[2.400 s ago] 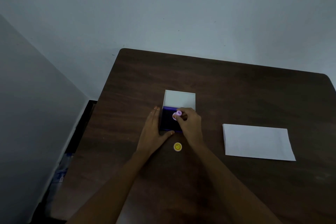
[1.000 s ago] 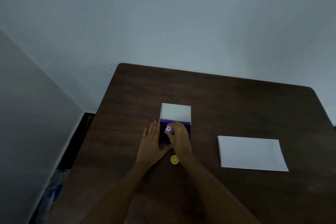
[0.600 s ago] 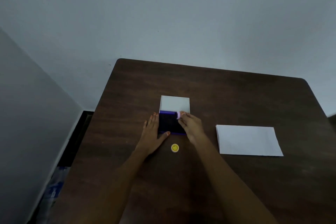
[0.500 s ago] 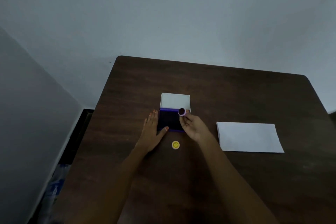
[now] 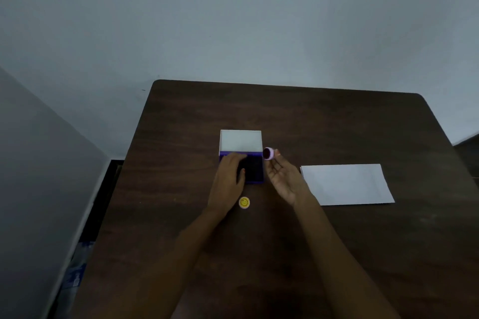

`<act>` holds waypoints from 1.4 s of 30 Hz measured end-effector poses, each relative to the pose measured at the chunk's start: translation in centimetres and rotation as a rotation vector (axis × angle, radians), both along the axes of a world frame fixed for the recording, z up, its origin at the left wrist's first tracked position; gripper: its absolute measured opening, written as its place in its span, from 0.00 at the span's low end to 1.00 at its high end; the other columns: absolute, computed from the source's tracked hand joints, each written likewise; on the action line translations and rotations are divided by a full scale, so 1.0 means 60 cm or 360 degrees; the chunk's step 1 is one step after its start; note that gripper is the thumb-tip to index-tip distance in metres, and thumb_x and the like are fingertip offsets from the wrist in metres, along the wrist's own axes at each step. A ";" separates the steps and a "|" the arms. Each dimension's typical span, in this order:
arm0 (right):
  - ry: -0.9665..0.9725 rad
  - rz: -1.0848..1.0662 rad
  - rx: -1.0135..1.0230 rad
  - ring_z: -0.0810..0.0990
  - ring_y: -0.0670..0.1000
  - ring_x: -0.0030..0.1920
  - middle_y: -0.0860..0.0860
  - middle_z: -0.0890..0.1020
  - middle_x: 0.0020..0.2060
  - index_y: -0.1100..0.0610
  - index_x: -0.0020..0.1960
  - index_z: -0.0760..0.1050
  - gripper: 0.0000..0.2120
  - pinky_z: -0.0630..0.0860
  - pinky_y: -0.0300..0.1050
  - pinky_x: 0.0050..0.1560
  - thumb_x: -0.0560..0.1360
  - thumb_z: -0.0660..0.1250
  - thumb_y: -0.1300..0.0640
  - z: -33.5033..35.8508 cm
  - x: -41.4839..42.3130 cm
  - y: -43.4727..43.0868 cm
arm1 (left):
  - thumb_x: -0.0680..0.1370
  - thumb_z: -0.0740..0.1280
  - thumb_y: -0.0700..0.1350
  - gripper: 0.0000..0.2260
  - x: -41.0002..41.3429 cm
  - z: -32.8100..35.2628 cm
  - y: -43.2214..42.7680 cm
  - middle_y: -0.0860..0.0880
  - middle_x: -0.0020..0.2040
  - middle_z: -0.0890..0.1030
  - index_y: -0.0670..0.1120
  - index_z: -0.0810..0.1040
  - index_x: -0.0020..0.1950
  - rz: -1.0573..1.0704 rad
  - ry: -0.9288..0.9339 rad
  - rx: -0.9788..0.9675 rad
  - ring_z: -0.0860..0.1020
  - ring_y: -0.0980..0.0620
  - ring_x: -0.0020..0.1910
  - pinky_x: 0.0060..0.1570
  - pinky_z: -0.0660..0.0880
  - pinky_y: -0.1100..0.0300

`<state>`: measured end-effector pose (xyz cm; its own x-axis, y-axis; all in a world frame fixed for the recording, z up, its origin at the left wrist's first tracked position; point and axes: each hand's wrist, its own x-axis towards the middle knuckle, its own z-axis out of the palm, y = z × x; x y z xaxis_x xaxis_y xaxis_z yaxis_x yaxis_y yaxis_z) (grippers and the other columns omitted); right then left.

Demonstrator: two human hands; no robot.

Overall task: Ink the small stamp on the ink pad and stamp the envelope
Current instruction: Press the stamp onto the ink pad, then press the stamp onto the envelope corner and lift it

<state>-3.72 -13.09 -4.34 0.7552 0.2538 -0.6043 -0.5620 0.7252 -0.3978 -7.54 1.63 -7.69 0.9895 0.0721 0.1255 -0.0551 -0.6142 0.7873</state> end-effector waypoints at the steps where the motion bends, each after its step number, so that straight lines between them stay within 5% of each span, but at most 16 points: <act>1: -0.0024 -0.0038 -0.0003 0.83 0.51 0.45 0.56 0.86 0.39 0.62 0.46 0.79 0.10 0.81 0.40 0.37 0.65 0.68 0.63 0.004 0.000 -0.011 | 0.74 0.63 0.38 0.16 0.000 0.002 -0.016 0.46 0.64 0.72 0.47 0.69 0.62 -0.0068 0.0029 0.0025 0.68 0.52 0.64 0.62 0.60 0.63; 9: -0.0142 -0.0279 -0.0332 0.83 0.48 0.43 0.54 0.84 0.41 0.60 0.45 0.79 0.06 0.80 0.36 0.39 0.73 0.64 0.62 0.028 0.006 -0.127 | 0.76 0.63 0.43 0.21 -0.007 -0.004 -0.163 0.43 0.72 0.64 0.45 0.63 0.68 -0.0550 0.0262 0.0221 0.59 0.49 0.71 0.69 0.55 0.55; 14: -0.0058 -0.0337 -0.0459 0.84 0.47 0.42 0.54 0.83 0.43 0.59 0.42 0.81 0.08 0.80 0.35 0.36 0.74 0.64 0.62 0.023 0.012 -0.193 | 0.76 0.61 0.55 0.31 -0.004 -0.024 -0.234 0.46 0.76 0.51 0.48 0.49 0.73 -0.0386 0.0403 0.0290 0.49 0.50 0.74 0.70 0.42 0.56; 19: -0.0194 -0.0110 -0.1260 0.76 0.43 0.46 0.49 0.79 0.46 0.60 0.51 0.76 0.09 0.75 0.25 0.35 0.74 0.64 0.56 -0.006 0.015 -0.222 | 0.76 0.55 0.61 0.34 0.003 -0.051 -0.260 0.47 0.76 0.43 0.49 0.41 0.73 -0.0342 0.0374 0.0582 0.42 0.51 0.74 0.68 0.36 0.55; 23: -0.0260 0.0027 -0.1546 0.77 0.43 0.40 0.41 0.79 0.35 0.49 0.36 0.76 0.05 0.72 0.27 0.34 0.71 0.68 0.52 -0.020 0.019 -0.225 | 0.75 0.54 0.63 0.36 0.004 -0.066 -0.270 0.47 0.76 0.43 0.49 0.39 0.72 -0.0302 0.0437 0.0694 0.41 0.51 0.74 0.67 0.34 0.54; 29: -0.0426 0.0192 -0.1807 0.76 0.47 0.43 0.49 0.80 0.44 0.58 0.46 0.78 0.11 0.70 0.33 0.42 0.68 0.72 0.53 -0.049 0.028 -0.221 | 0.73 0.55 0.65 0.37 0.002 -0.071 -0.275 0.47 0.76 0.48 0.50 0.38 0.71 -0.0240 0.0378 0.0732 0.47 0.50 0.74 0.68 0.36 0.55; 37: -0.0664 0.0345 -0.2119 0.73 0.42 0.38 0.53 0.81 0.46 0.59 0.48 0.76 0.10 0.66 0.17 0.36 0.69 0.71 0.56 -0.067 0.027 -0.203 | 0.73 0.57 0.64 0.38 0.005 -0.075 -0.273 0.45 0.76 0.47 0.49 0.36 0.70 -0.0265 0.0363 0.0797 0.46 0.49 0.74 0.67 0.34 0.55; 42: -0.0660 0.0446 -0.2210 0.76 0.50 0.48 0.58 0.81 0.52 0.61 0.52 0.75 0.14 0.69 0.35 0.50 0.71 0.69 0.54 -0.074 0.022 -0.196 | 0.73 0.56 0.65 0.38 0.005 -0.081 -0.271 0.46 0.76 0.44 0.52 0.32 0.66 -0.0301 0.0391 0.0848 0.43 0.50 0.74 0.66 0.32 0.55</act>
<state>-2.43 -24.83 -8.76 0.9562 -0.1710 -0.2376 -0.2912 -0.4736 -0.8312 -7.26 -14.65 -12.52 0.9835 -0.1174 -0.1375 -0.0574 -0.9238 0.3785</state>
